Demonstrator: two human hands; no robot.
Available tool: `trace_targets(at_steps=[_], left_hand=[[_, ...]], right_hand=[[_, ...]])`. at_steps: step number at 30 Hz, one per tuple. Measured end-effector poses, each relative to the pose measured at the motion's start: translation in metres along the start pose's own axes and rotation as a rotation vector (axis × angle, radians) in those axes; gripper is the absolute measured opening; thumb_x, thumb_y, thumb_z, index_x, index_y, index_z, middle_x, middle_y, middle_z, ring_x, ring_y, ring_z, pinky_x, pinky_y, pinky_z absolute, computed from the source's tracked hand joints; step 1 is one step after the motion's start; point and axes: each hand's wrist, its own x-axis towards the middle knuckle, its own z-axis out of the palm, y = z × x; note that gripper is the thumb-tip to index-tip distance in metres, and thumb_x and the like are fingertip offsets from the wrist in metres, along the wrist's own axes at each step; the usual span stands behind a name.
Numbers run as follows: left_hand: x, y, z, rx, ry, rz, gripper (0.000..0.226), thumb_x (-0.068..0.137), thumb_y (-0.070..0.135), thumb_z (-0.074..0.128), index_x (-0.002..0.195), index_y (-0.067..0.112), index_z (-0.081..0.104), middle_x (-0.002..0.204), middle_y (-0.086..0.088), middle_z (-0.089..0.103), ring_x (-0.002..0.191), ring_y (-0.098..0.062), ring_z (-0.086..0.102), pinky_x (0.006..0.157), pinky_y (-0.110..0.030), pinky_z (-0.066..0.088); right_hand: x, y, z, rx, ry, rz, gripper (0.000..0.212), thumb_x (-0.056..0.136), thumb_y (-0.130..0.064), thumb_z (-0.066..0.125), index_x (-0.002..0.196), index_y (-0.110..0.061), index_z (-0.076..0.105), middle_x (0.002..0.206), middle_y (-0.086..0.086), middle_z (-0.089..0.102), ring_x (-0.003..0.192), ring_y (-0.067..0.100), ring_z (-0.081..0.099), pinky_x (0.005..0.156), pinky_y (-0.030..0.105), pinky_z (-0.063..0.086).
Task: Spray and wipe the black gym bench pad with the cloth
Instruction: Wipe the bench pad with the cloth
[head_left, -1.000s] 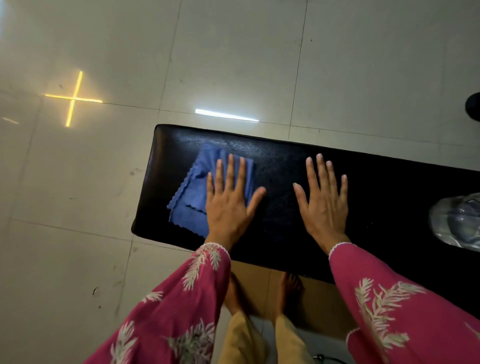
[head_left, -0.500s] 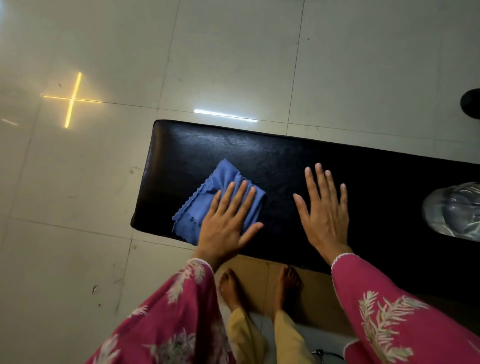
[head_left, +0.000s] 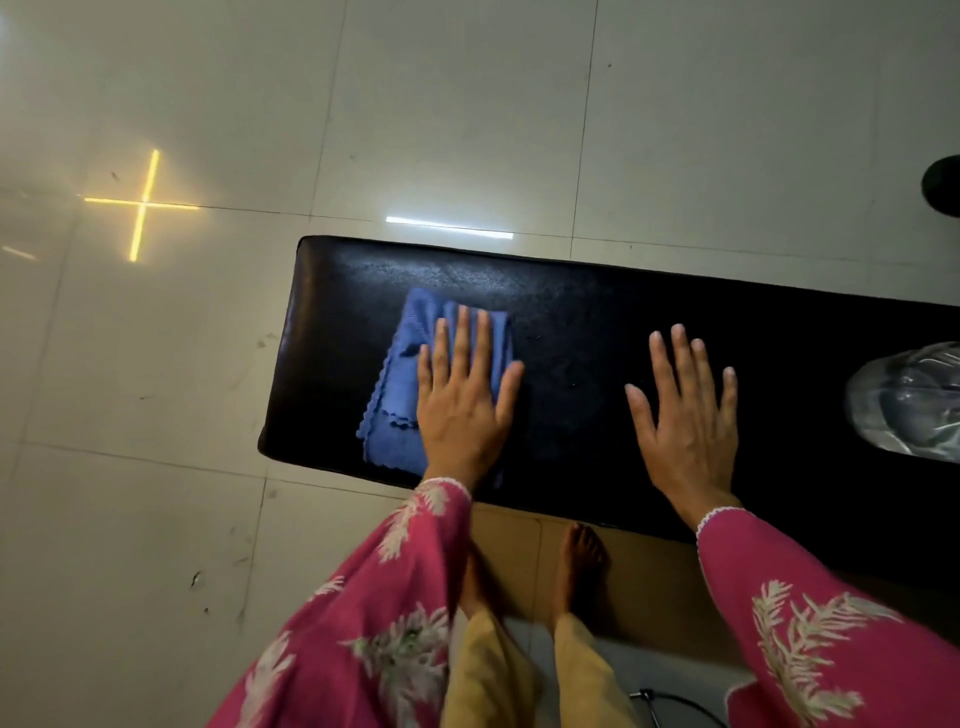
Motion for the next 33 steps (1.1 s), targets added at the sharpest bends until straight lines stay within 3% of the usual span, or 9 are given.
trace_targets(at_steps=[2, 3, 8, 10, 14, 20, 25, 30, 33], left_hand=[[0.007, 0.027, 0.002, -0.023, -0.021, -0.172, 0.076, 0.091, 0.062, 0.002, 0.146, 0.013, 0.021, 0.154, -0.01, 0.018, 0.142, -0.026, 0.013, 0.115, -0.039, 0.001], [0.006, 0.037, 0.001, -0.02, -0.063, -0.127, 0.077, 0.091, 0.063, 0.003, 0.146, 0.012, 0.021, 0.154, -0.011, 0.018, 0.142, -0.027, 0.012, 0.115, -0.04, 0.001], [0.016, 0.007, 0.003, 0.04, -0.092, 0.542, 0.069, 0.094, 0.059, 0.016, 0.145, 0.014, 0.03, 0.151, -0.008, 0.029, 0.141, -0.026, 0.022, 0.114, -0.038, 0.009], [0.032, 0.001, 0.004, 0.049, -0.04, 0.47, 0.067, 0.094, 0.057, 0.018, 0.144, 0.015, 0.031, 0.151, -0.007, 0.029, 0.14, -0.025, 0.023, 0.114, -0.038, 0.011], [0.052, 0.034, 0.005, -0.017, -0.039, -0.064, 0.073, 0.089, 0.059, 0.012, 0.148, 0.017, 0.016, 0.156, -0.006, 0.013, 0.144, -0.024, 0.008, 0.115, -0.038, -0.002], [0.058, 0.026, 0.008, 0.002, -0.057, 0.424, 0.068, 0.094, 0.058, 0.016, 0.143, 0.014, 0.033, 0.15, -0.008, 0.032, 0.14, -0.027, 0.025, 0.114, -0.04, 0.011], [0.066, 0.053, 0.005, -0.032, -0.072, 0.004, 0.073, 0.088, 0.058, 0.011, 0.147, 0.018, 0.018, 0.156, -0.005, 0.013, 0.144, -0.022, 0.007, 0.115, -0.037, -0.003], [0.067, 0.035, 0.007, 0.008, -0.108, 0.472, 0.064, 0.092, 0.053, 0.022, 0.144, 0.017, 0.032, 0.151, -0.006, 0.03, 0.14, -0.025, 0.024, 0.114, -0.039, 0.01], [0.08, 0.029, 0.005, -0.004, -0.059, 0.249, 0.062, 0.093, 0.054, 0.022, 0.146, 0.02, 0.027, 0.154, -0.004, 0.023, 0.143, -0.021, 0.016, 0.115, -0.037, 0.005]], right_hand=[[0.0, 0.0, 0.001, -0.007, 0.012, 0.002, 0.064, 0.094, -0.054, 0.006, 0.146, -0.018, 0.019, 0.153, 0.005, 0.017, 0.14, 0.021, 0.015, 0.112, 0.042, 0.002], [0.001, 0.0, 0.002, -0.007, 0.016, 0.004, 0.064, 0.094, -0.054, 0.007, 0.146, -0.019, 0.02, 0.153, 0.004, 0.017, 0.14, 0.02, 0.015, 0.112, 0.041, 0.001], [0.0, 0.0, 0.001, -0.021, 0.029, 0.011, 0.062, 0.095, -0.052, 0.009, 0.146, -0.019, 0.022, 0.153, 0.006, 0.023, 0.139, 0.021, 0.018, 0.112, 0.043, 0.007], [0.0, 0.0, 0.001, -0.01, 0.027, 0.009, 0.062, 0.095, -0.052, 0.01, 0.146, -0.019, 0.021, 0.153, 0.006, 0.023, 0.14, 0.021, 0.019, 0.112, 0.044, 0.008], [0.0, 0.0, 0.001, -0.012, 0.045, 0.001, 0.06, 0.095, -0.05, 0.012, 0.146, -0.018, 0.022, 0.153, 0.006, 0.022, 0.14, 0.021, 0.019, 0.112, 0.045, 0.01], [0.0, 0.0, 0.001, -0.017, 0.051, 0.001, 0.06, 0.095, -0.05, 0.013, 0.145, -0.018, 0.024, 0.152, 0.007, 0.025, 0.139, 0.022, 0.022, 0.111, 0.048, 0.014], [0.0, 0.0, 0.003, -0.029, 0.059, 0.002, 0.06, 0.095, -0.05, 0.013, 0.145, -0.018, 0.023, 0.152, 0.006, 0.024, 0.139, 0.021, 0.02, 0.112, 0.045, 0.01], [0.0, 0.0, 0.002, -0.014, 0.062, 0.0, 0.059, 0.094, -0.047, 0.022, 0.145, -0.018, 0.023, 0.152, 0.006, 0.024, 0.139, 0.021, 0.02, 0.112, 0.044, 0.009], [0.001, -0.001, 0.003, -0.021, 0.057, -0.001, 0.06, 0.095, -0.049, 0.017, 0.146, -0.019, 0.021, 0.152, 0.005, 0.022, 0.139, 0.02, 0.019, 0.112, 0.042, 0.006]])
